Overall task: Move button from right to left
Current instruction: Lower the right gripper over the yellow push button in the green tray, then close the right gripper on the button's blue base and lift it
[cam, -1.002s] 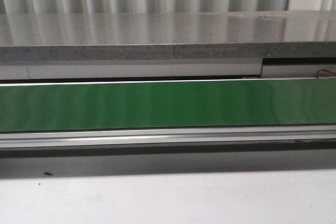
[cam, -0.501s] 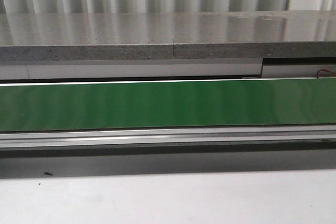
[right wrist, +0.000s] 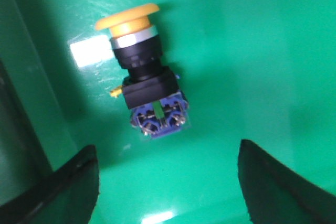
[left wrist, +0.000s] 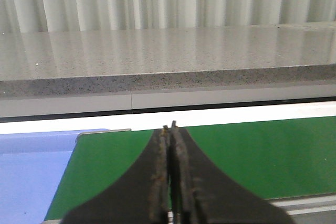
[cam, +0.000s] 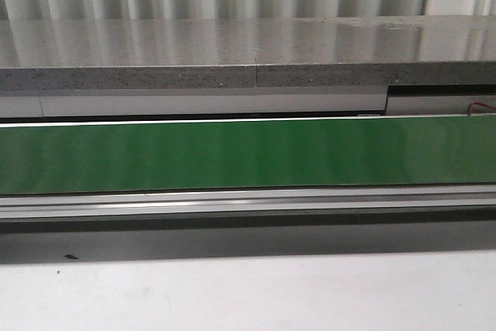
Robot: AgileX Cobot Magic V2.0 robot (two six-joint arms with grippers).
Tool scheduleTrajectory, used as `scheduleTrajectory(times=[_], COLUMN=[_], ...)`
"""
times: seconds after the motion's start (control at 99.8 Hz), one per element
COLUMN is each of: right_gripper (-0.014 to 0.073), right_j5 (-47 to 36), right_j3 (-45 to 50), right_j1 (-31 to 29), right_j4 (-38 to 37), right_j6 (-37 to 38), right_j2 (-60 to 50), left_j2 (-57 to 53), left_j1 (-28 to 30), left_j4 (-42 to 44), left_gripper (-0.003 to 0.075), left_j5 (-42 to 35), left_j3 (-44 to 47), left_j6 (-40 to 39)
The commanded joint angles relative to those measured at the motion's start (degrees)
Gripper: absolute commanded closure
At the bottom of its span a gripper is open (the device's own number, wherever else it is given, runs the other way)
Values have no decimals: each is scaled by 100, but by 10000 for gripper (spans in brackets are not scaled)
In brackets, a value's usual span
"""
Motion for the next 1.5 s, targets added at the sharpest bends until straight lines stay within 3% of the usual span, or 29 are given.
scheduleTrajectory(times=[0.0, 0.26, 0.481, 0.601, 0.851, 1.142, 1.492], right_gripper=[43, 104, 369, 450, 453, 453, 453], right_j5=[18, -80, -147, -390, 344, 523, 630], right_j3=[-268, -394, -491, -498, -681, -668, -374], right_j1=[-44, -37, -32, -32, -19, 1, 767], right_j4=[-102, -102, -102, -102, 30, 507, 1221], right_j6=[-241, -293, -293, -293, -288, -221, -221], right_j2=[16, 633, 715, 715, 582, -504, -998], left_j2=[-108, -108, -108, -108, -108, -108, -108], left_j1=[-39, -39, -39, -39, -39, -39, -39], left_j4=[4, 4, 4, 4, 4, 4, 4], left_gripper=[741, 741, 741, 741, 741, 741, 741], left_j5=[-483, -483, -483, -483, -483, -483, -483], left_j3=[218, 218, 218, 218, 218, 218, 218], left_j6=[-39, -39, -39, -39, -39, -39, -39])
